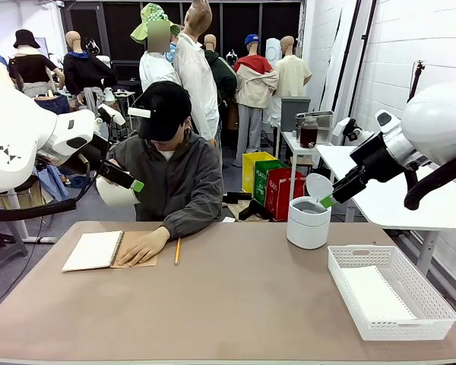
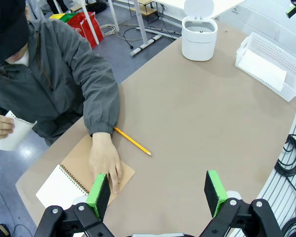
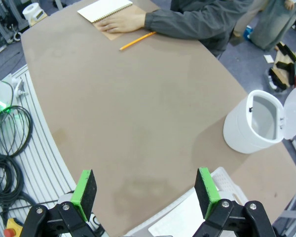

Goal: Sort the paper based on its condition.
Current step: If a person hands you a paper, place it in the Organizing basket , and if it's crumpled, put it in the Trash can.

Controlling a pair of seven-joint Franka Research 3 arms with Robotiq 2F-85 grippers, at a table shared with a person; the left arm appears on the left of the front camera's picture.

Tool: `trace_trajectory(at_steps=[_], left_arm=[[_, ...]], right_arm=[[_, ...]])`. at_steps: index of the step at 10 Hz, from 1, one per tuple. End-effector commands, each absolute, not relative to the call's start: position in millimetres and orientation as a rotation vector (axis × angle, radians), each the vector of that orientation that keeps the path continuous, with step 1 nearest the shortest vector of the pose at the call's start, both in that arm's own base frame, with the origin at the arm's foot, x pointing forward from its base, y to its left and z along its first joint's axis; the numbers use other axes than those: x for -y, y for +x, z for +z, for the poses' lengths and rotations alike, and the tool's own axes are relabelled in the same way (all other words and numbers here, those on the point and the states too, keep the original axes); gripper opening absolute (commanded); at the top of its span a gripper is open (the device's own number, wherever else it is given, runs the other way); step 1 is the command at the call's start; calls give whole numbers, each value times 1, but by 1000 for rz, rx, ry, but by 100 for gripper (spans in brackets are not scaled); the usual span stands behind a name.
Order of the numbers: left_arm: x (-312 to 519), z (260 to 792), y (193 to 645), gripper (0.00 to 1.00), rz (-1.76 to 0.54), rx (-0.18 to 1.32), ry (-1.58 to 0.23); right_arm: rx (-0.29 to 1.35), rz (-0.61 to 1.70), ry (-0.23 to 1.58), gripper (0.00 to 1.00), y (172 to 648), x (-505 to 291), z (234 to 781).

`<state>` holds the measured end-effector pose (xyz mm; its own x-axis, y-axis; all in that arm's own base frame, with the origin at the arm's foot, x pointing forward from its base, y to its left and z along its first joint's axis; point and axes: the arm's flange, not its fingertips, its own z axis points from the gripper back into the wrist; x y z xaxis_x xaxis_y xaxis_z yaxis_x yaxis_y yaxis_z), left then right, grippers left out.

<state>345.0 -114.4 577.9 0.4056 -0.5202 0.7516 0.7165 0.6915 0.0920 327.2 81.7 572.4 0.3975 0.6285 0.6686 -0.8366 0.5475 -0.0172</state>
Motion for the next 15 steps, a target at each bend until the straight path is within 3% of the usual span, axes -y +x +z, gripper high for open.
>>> trace_trajectory(at_steps=[1, 15], left_arm=[[113, 579, 345, 100, -791, 836, -268], [113, 579, 345, 100, -791, 836, -268]], right_arm=[[676, 958, 348, 100, 328, -82, 573], [676, 958, 348, 100, 328, -82, 573]])
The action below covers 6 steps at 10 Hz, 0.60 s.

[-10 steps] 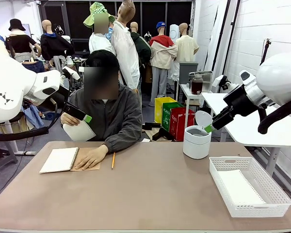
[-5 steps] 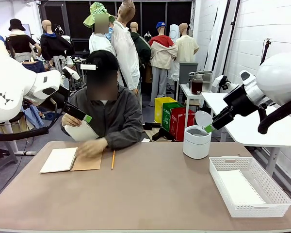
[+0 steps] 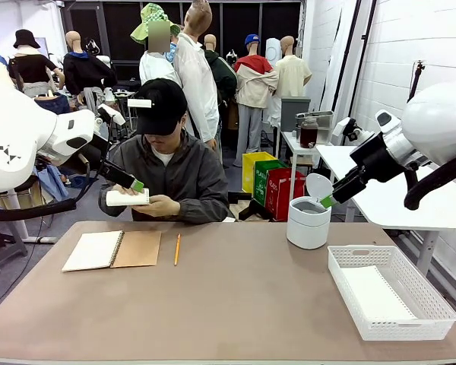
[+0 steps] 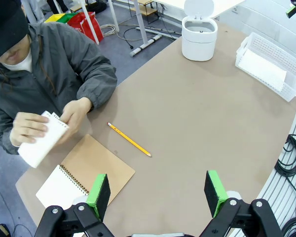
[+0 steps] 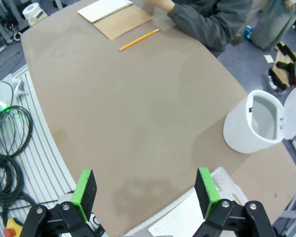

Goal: Sort the paper based on its condition.
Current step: If a person hands you a paper, place it in the Organizing basket , and if it's crumpled, put it in the Trash can.

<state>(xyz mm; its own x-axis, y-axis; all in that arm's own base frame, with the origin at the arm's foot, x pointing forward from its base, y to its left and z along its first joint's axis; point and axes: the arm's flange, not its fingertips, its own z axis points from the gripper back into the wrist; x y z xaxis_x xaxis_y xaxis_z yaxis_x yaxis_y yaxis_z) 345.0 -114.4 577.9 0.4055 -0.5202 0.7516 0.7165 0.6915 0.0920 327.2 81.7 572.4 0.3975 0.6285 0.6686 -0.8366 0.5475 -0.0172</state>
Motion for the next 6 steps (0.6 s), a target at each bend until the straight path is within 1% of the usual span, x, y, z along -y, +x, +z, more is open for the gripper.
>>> trace_trajectory(at_steps=[1, 6], left_arm=[[113, 579, 345, 100, -791, 836, -268], [113, 579, 345, 100, -791, 836, -268]], right_arm=[[676, 958, 348, 100, 328, -82, 573], [676, 958, 348, 100, 328, -82, 573]])
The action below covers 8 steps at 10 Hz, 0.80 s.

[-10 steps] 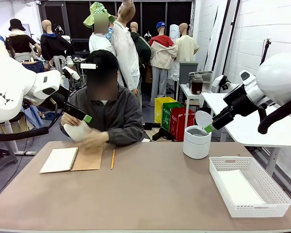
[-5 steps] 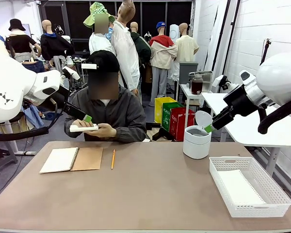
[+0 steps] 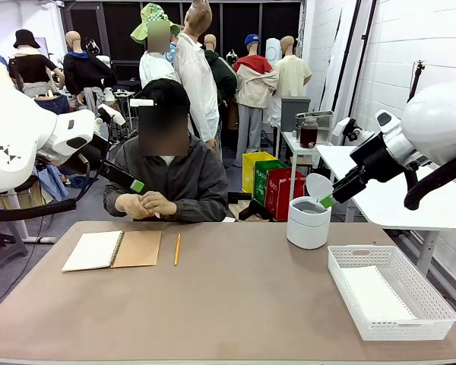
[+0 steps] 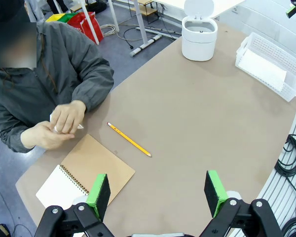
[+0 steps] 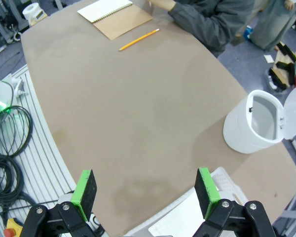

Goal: Sort the paper based on its condition.
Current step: If a person hands you a paper, place it in the Organizing basket , and if it's crumpled, put it in the Trash can.

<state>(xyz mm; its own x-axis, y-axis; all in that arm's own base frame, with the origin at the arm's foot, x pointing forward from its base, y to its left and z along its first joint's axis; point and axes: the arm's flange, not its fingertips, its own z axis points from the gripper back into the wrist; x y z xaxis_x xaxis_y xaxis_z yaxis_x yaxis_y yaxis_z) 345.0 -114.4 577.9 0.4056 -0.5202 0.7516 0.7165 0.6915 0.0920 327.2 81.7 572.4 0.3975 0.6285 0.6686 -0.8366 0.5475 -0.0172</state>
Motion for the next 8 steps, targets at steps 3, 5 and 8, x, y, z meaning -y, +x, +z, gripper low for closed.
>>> trace_trajectory(at_steps=[3, 5, 8], left_arm=[[113, 579, 345, 100, -791, 836, -268], [113, 579, 345, 100, -791, 836, -268], [113, 579, 345, 100, -791, 836, -268]], right_arm=[[676, 958, 348, 100, 328, -82, 573], [676, 958, 348, 100, 328, -82, 573], [676, 958, 348, 100, 328, -82, 573]])
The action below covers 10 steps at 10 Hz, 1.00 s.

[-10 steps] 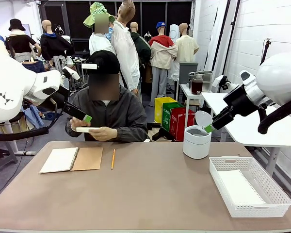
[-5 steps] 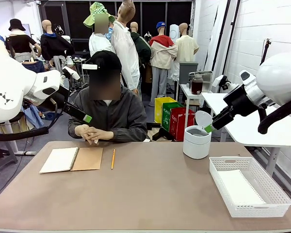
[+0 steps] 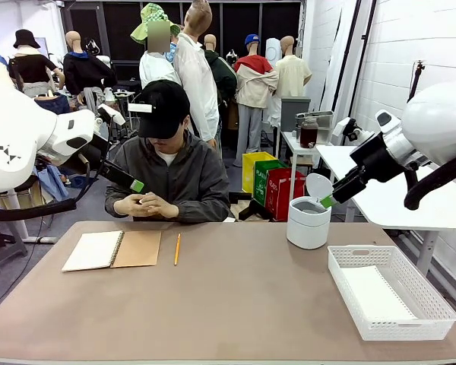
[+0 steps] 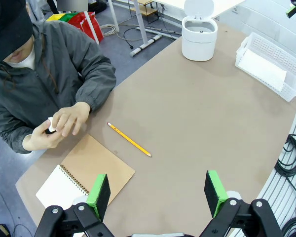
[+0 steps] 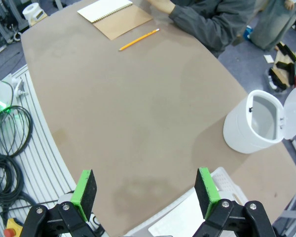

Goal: Sort the paper based on its condition.
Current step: If a person hands you a paper, place it in the Organizing basket , and if it's crumpled, put it in the Trash can.

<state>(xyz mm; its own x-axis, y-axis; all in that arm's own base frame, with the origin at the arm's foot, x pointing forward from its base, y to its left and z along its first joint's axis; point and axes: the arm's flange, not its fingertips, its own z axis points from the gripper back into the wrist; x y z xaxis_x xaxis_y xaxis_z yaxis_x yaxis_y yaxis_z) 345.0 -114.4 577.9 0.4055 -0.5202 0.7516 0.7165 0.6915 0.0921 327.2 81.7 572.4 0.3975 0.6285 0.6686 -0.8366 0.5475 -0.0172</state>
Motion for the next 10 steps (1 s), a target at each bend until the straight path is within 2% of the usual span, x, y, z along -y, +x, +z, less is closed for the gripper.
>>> trace_trajectory(at_steps=[1, 10], left_arm=[[113, 579, 345, 100, -791, 836, -268], [113, 579, 345, 100, -791, 836, -268]], right_arm=[[676, 958, 348, 100, 328, -82, 573], [676, 958, 348, 100, 328, -82, 573]])
